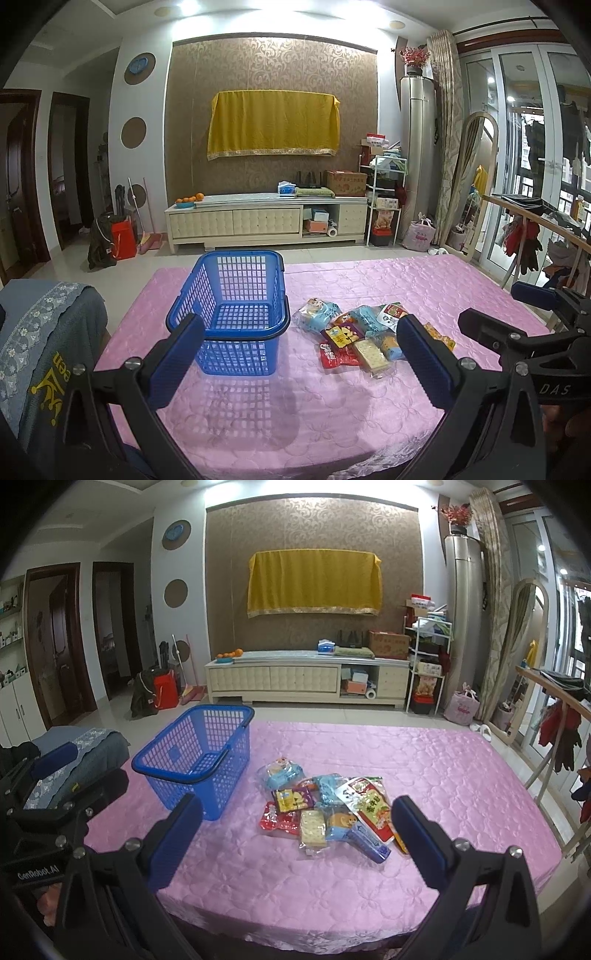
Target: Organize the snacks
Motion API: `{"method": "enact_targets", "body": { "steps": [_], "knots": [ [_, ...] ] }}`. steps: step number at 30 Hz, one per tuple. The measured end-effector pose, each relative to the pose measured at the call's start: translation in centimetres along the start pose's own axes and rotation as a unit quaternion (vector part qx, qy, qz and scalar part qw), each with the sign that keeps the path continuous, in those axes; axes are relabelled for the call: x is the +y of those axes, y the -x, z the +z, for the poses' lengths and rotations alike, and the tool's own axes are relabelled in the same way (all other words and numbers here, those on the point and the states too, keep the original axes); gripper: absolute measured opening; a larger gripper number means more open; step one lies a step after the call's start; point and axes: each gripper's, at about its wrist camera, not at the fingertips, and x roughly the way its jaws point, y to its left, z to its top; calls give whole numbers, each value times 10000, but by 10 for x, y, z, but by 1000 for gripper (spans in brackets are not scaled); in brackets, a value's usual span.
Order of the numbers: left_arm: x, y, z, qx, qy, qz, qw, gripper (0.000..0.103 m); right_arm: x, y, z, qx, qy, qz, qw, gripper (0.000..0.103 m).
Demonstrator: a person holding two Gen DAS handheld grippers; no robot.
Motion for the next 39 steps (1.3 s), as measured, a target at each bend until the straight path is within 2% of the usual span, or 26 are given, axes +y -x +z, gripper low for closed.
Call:
{"method": "enact_targets", "body": {
  "steps": [39],
  "knots": [
    [-1,-3,4,144,105,-59,9998,103,-4,-2,0,51,82,33,9999,103]
  ]
}}
